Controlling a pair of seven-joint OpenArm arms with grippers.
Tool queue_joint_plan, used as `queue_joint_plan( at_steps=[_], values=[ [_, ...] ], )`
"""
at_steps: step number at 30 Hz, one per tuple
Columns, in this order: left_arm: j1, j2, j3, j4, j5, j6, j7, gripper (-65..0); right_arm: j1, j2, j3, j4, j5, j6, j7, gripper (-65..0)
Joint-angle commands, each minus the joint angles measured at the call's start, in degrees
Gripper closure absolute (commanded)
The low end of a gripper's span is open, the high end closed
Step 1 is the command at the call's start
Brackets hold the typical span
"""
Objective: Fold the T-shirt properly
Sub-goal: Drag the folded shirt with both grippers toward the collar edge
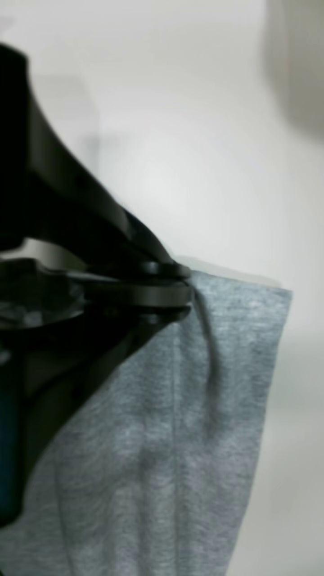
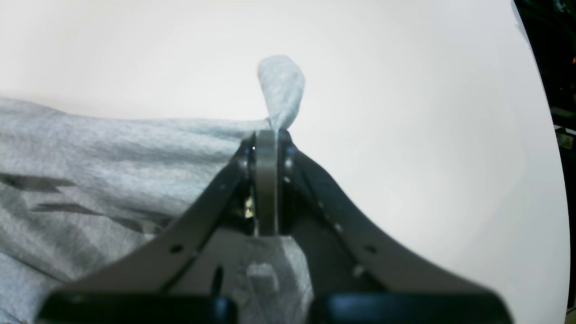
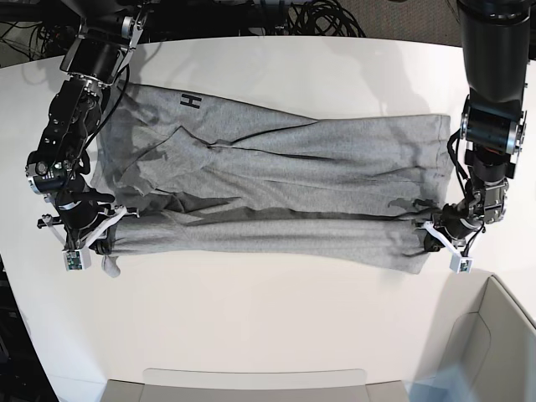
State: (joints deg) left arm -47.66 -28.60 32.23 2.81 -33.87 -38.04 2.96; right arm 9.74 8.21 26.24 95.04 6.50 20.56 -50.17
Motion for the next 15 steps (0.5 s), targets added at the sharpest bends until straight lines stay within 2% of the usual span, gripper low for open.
queue_joint_plan(
  at_steps=[1,4,8,11,15],
  values=[
    [-2.1,-1.0,-0.2,0.5,-0.6,-0.6,-1.4,0.0,1.1,0.7,0.3,1.2,0.3,-0.1,1.3,0.0],
    [-2.1,-1.2,-0.2,0.5,-0.6,-2.0,-1.2,0.0,0.5,0.7,0.3,1.4,0.3,-0.1,1.3,0.0],
    [-2.8,-2.8,-0.4,0.8,-0.7,-2.0,3.0,0.0,0.1,0.5,2.9,3.3,0.3,-0.1,1.3,0.0],
    [-3.4,-3.3,-4.8,3.1,-0.7,-2.0,6.8,0.0,0.0,0.7,3.8,4.0,0.3,0.1,-0.5,0.0],
    [-3.2,-5.3,-9.9,9.9,-0.6,-2.0,14.4,0.0,0.2,0.7,3.9,4.1,0.3,3.4,-2.7,0.0]
  ],
)
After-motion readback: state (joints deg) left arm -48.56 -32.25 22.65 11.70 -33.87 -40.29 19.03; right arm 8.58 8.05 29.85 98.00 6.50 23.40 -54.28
